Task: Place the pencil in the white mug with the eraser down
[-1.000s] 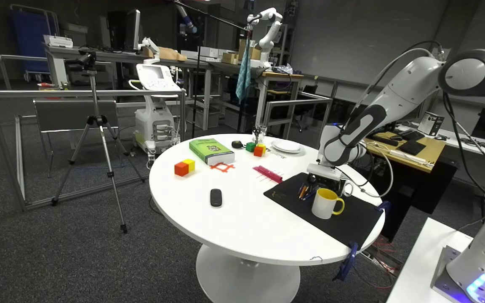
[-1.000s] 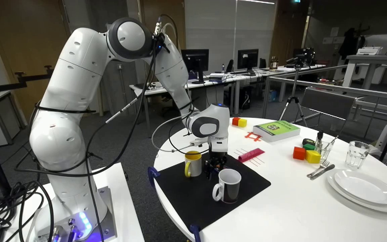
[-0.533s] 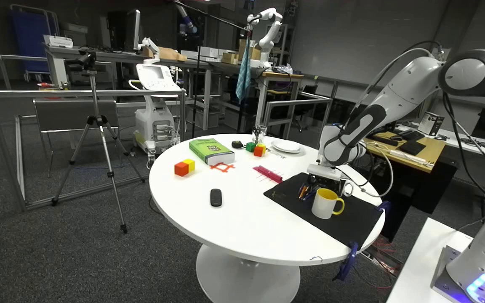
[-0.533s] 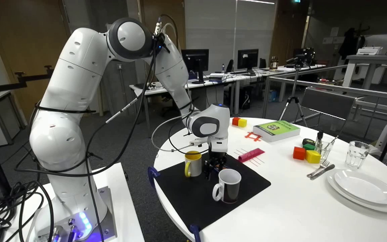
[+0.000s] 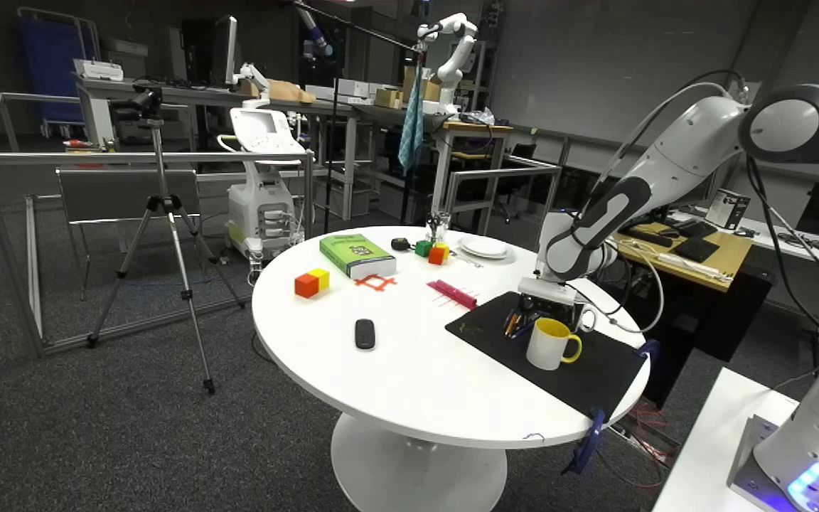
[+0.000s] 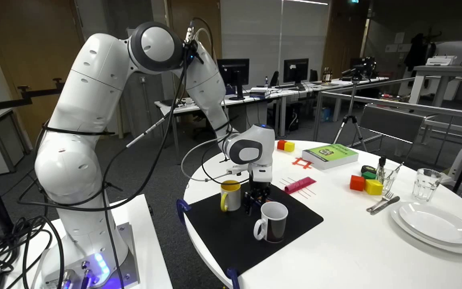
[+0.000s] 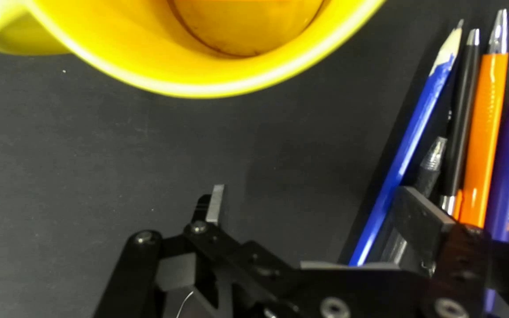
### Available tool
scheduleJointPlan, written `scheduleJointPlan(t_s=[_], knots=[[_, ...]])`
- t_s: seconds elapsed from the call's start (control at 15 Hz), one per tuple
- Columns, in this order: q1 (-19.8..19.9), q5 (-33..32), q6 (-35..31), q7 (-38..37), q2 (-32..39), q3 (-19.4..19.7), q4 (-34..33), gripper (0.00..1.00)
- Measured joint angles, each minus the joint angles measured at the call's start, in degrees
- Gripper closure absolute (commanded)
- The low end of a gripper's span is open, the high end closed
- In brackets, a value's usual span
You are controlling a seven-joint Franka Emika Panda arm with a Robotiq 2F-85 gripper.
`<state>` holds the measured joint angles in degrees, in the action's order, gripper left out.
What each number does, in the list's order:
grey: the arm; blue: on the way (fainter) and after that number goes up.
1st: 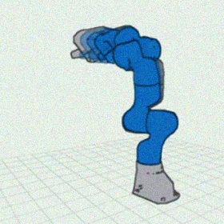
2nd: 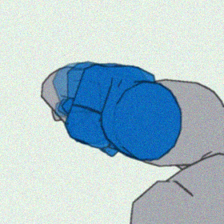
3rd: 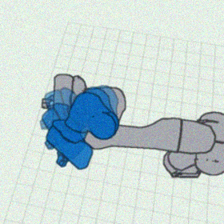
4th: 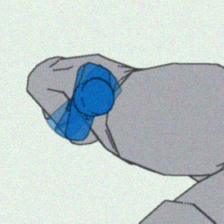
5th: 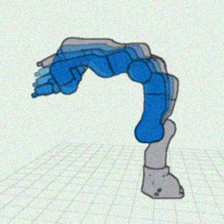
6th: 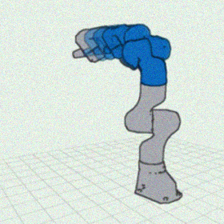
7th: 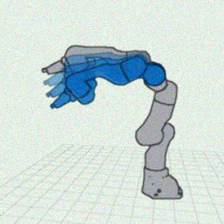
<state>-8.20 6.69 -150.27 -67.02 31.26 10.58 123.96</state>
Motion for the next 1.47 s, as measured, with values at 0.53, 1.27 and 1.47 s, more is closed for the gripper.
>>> scheduleJointPlan(t_s=[0.53,1.27,1.47], knots=[[2.38,0.21,3.8,2.84,0.86,-1.6,-2.35,0.0],[2.57,0.21,4.22,5.21,1.04,-1.7,-2.63,0.86],[2.57,0.21,4.23,5.61,1.05,-1.72,-2.7,1.0]])
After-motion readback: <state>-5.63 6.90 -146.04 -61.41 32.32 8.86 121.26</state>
